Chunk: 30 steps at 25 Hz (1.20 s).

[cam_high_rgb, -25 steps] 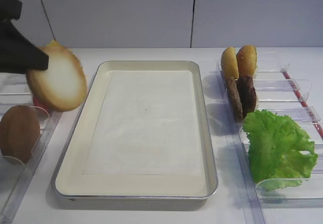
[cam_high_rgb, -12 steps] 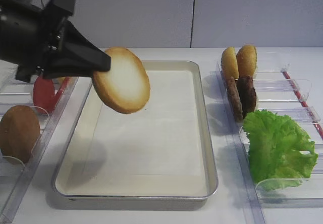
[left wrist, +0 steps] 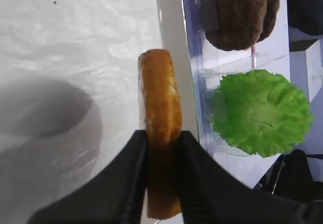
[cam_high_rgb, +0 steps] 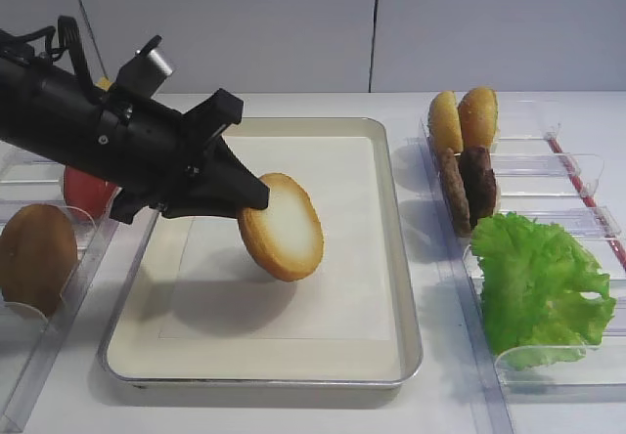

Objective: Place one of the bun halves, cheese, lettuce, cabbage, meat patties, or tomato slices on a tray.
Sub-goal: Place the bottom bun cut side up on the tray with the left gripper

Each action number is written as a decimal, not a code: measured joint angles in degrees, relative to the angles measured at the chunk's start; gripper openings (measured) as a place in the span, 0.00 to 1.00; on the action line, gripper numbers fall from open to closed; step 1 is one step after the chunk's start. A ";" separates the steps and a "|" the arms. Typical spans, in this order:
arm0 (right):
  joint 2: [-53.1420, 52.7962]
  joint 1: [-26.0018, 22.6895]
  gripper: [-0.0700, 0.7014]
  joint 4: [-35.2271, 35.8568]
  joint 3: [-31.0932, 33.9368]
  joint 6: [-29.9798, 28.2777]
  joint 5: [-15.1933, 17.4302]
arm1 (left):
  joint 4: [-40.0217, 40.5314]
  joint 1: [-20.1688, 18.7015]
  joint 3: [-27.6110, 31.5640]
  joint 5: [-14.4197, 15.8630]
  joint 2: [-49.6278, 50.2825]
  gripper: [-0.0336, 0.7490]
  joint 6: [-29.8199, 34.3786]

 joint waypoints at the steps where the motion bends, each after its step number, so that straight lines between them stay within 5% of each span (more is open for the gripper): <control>1: 0.00 0.00 0.45 0.00 0.00 0.00 0.00 | -1.04 0.00 0.00 -0.15 0.64 0.24 0.58; 8: 0.00 0.00 0.45 0.00 0.00 0.00 0.00 | -9.07 0.00 0.00 -0.72 4.72 0.24 6.33; 30: 0.00 0.00 0.45 0.00 0.00 0.00 0.00 | -3.32 0.00 0.00 0.54 7.95 0.24 5.48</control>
